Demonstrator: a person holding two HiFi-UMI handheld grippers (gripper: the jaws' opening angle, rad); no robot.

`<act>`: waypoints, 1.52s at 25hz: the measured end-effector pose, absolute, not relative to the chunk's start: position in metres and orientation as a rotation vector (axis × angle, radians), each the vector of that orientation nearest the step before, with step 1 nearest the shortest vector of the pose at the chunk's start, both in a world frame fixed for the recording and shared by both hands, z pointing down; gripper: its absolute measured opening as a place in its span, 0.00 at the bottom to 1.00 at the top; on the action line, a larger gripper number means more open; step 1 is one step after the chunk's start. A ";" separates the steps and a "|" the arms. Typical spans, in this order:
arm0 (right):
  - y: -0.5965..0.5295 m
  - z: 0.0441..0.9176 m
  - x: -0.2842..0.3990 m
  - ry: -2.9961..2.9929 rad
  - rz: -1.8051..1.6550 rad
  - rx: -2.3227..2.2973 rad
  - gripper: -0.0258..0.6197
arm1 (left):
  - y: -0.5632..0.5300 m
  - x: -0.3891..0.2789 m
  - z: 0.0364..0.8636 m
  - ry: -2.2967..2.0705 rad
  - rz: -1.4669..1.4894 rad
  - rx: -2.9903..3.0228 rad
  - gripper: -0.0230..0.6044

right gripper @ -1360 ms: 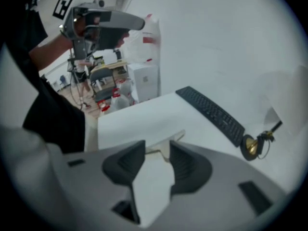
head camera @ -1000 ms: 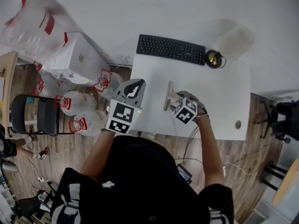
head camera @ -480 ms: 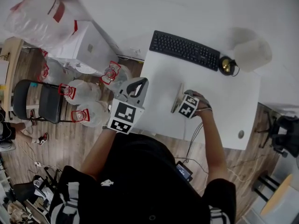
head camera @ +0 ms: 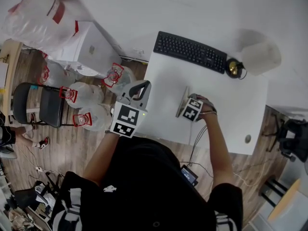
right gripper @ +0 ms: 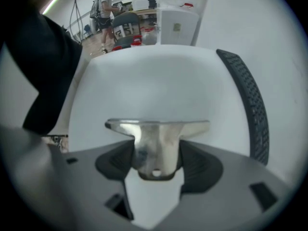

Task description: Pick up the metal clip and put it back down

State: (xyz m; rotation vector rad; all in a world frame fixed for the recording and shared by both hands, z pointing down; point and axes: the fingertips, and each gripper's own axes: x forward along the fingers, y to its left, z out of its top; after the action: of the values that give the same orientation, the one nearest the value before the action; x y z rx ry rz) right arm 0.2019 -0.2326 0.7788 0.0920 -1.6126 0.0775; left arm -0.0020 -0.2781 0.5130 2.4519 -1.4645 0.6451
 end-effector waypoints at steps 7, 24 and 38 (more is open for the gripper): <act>-0.232 0.777 0.201 -1.641 0.137 0.183 0.48 | -0.280 -0.002 0.513 -1.450 0.640 2.455 0.07; -0.231 0.668 0.193 -1.874 0.301 0.758 0.48 | -0.283 0.015 0.482 -1.394 0.540 2.586 0.07; -0.243 0.511 0.182 -2.106 0.230 1.260 0.48 | -0.285 0.028 0.442 -1.372 0.490 2.731 0.07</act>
State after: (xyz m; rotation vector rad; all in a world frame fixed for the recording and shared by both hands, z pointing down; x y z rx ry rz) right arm 0.1820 -0.2426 0.5114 1.2602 -2.1060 0.2304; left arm 0.0284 -0.2847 0.4424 2.7309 -1.3721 0.4897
